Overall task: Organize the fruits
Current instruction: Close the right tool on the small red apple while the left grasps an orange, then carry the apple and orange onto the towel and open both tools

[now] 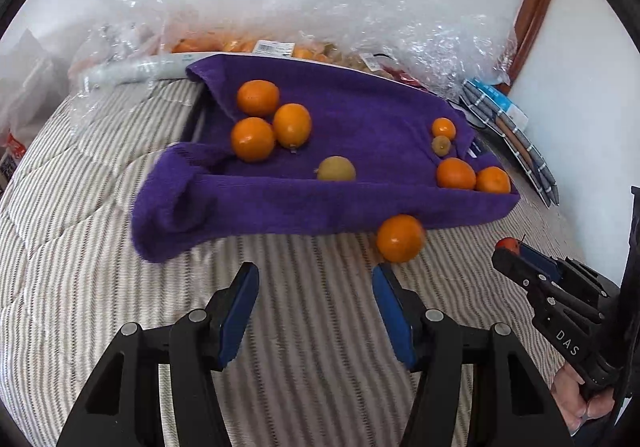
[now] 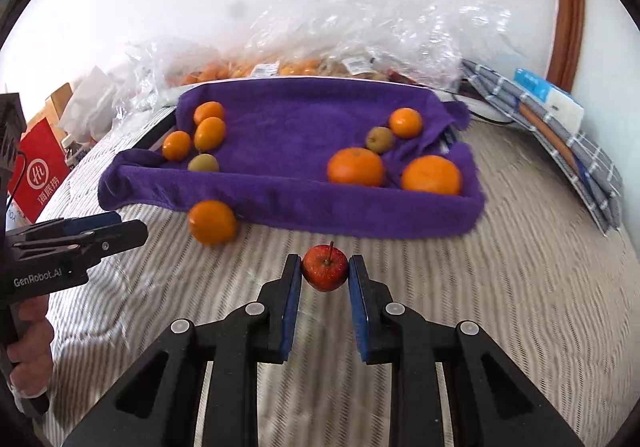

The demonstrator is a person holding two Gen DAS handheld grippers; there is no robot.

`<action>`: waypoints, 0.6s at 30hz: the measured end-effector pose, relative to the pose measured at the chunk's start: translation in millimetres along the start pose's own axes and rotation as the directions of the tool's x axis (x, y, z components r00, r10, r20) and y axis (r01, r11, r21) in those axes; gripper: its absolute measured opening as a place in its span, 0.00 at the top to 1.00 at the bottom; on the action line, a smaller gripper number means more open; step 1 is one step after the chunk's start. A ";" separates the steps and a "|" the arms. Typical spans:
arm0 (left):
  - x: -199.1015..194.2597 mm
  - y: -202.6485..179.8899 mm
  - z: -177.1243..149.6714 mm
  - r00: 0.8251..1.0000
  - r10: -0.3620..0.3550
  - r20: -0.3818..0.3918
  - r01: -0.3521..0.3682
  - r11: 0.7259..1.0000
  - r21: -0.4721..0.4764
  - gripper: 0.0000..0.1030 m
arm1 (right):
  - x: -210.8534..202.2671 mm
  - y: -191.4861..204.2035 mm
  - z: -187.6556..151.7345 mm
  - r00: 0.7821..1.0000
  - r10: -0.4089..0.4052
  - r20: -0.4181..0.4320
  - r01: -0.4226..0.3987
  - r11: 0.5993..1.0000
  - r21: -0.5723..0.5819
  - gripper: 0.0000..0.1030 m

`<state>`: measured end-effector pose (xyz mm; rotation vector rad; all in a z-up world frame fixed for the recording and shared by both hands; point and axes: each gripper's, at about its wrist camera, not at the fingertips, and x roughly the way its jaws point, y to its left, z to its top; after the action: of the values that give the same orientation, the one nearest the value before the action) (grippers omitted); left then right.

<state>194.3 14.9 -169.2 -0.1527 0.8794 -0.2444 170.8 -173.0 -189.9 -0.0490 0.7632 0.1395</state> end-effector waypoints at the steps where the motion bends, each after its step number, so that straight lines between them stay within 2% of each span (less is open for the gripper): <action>1: 3.0 -8.1 1.0 1.000 -0.004 -0.002 0.004 1.000 0.013 0.45 | -4.1 -6.5 -2.7 1.000 -0.008 0.004 0.008 1.000 0.005 0.77; 5: 16.9 -33.7 7.0 1.000 0.001 -0.014 0.000 0.998 0.060 0.45 | -15.7 -28.1 -12.4 1.000 -0.017 0.016 0.016 0.999 0.037 0.77; 8: 25.9 -45.5 12.1 1.000 -0.005 -0.020 0.006 0.998 0.062 0.51 | -19.9 -41.6 -19.1 0.999 -0.031 0.014 0.031 0.998 0.057 0.77; 9: 29.6 -48.3 13.3 1.000 -0.002 -0.024 0.003 0.998 0.056 0.57 | -20.7 -45.3 -20.6 0.999 -0.038 0.011 0.038 0.997 0.062 0.77; 10: 32.5 -49.7 14.2 1.000 0.001 -0.028 0.000 0.999 0.049 0.67 | -20.6 -48.2 -21.5 0.999 -0.045 0.005 0.044 0.997 0.064 0.77; 11: 33.8 -51.0 14.9 1.000 0.009 -0.025 -0.007 0.999 0.045 0.70 | -21.2 -51.1 -22.8 0.999 -0.048 0.003 0.047 0.997 0.068 0.77; 18: 30.5 -41.5 14.8 1.000 -0.005 -0.031 0.005 1.000 0.000 0.70 | -23.6 -58.2 -23.7 0.999 -0.042 0.016 0.040 0.994 0.098 0.77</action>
<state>218.2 -32.8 -172.9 -0.1513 0.9101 -0.2516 146.1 -235.3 -191.0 0.0299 0.7499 0.0635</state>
